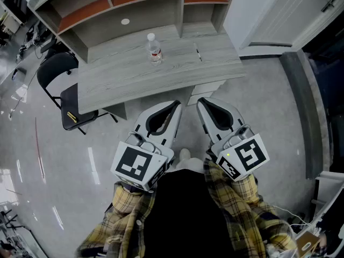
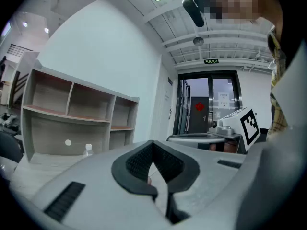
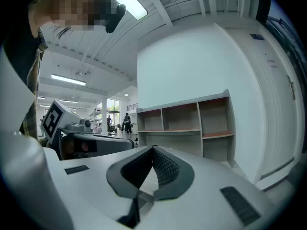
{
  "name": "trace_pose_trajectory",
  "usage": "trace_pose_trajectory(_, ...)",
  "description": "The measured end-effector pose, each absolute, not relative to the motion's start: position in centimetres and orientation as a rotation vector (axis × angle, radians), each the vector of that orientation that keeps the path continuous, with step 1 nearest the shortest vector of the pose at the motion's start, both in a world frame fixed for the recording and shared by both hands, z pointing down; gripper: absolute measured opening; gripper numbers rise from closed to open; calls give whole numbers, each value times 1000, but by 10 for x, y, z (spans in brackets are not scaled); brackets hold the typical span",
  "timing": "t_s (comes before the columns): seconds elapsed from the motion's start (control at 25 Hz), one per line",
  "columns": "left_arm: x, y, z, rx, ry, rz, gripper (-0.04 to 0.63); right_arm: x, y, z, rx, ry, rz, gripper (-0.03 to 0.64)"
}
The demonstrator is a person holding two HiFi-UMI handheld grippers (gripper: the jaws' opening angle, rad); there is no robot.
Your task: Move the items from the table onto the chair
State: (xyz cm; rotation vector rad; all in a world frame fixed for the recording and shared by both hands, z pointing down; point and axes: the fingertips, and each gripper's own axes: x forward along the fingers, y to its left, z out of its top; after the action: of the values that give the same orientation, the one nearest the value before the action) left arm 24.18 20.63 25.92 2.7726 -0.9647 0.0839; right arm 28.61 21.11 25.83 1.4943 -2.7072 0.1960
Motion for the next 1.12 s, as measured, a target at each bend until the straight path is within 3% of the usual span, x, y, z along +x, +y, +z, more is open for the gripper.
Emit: trace_pose_trajectory(1.12,239,182,284,2644,-1179,111,3,311,201,277,1363,-2777,221,18)
